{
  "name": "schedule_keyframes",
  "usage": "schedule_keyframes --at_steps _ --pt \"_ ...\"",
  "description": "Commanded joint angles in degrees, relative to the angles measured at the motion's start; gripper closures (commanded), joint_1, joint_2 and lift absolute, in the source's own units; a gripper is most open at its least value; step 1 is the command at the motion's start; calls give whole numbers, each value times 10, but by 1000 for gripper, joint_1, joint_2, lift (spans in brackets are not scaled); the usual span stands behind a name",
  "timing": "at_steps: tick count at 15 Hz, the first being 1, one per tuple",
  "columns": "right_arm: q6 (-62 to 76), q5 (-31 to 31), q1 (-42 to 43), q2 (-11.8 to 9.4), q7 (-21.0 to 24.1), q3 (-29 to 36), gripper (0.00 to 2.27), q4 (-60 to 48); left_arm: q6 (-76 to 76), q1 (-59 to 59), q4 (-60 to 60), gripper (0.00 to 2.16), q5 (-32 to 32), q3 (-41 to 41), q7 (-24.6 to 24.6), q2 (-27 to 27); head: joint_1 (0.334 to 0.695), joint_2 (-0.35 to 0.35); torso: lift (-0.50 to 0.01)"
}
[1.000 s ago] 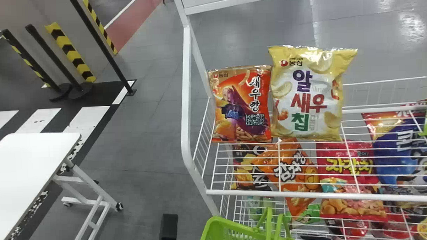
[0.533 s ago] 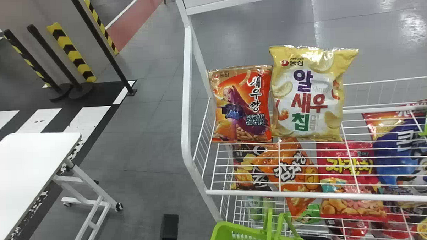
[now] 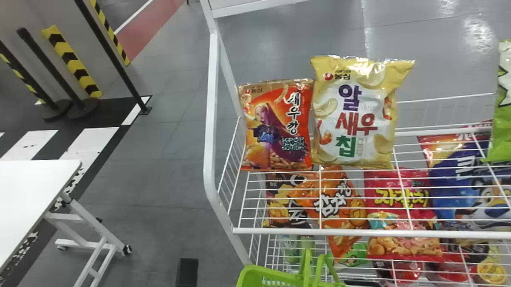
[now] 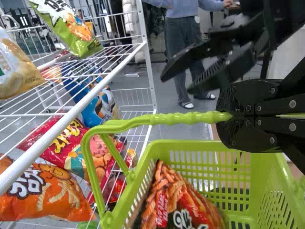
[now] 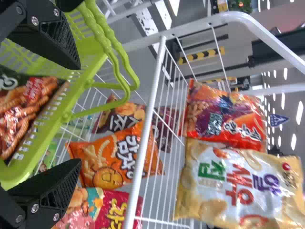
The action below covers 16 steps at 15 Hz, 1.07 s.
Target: Hold basket handle with left hand then pick spicy shrimp crackers with right hand and place into basket
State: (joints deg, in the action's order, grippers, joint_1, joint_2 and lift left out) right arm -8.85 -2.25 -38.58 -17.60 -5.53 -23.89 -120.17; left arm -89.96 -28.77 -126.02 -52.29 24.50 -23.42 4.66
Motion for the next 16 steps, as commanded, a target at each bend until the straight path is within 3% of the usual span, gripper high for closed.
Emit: schedule_keyframes --at_steps 1,9,16 --pt "1 0 -11 -1 0 7 127 -9 -1 2 5 1889 0 0 0 0 695 268 -37" --pt "78 -3 -71 -3 38 61 144 -107 -1 6 16 1889 4 0 0 0 695 205 -37" --pt "119 -14 -79 9 87 131 147 -144 -1 6 17 1889 4 1 -1 0 695 45 -37"
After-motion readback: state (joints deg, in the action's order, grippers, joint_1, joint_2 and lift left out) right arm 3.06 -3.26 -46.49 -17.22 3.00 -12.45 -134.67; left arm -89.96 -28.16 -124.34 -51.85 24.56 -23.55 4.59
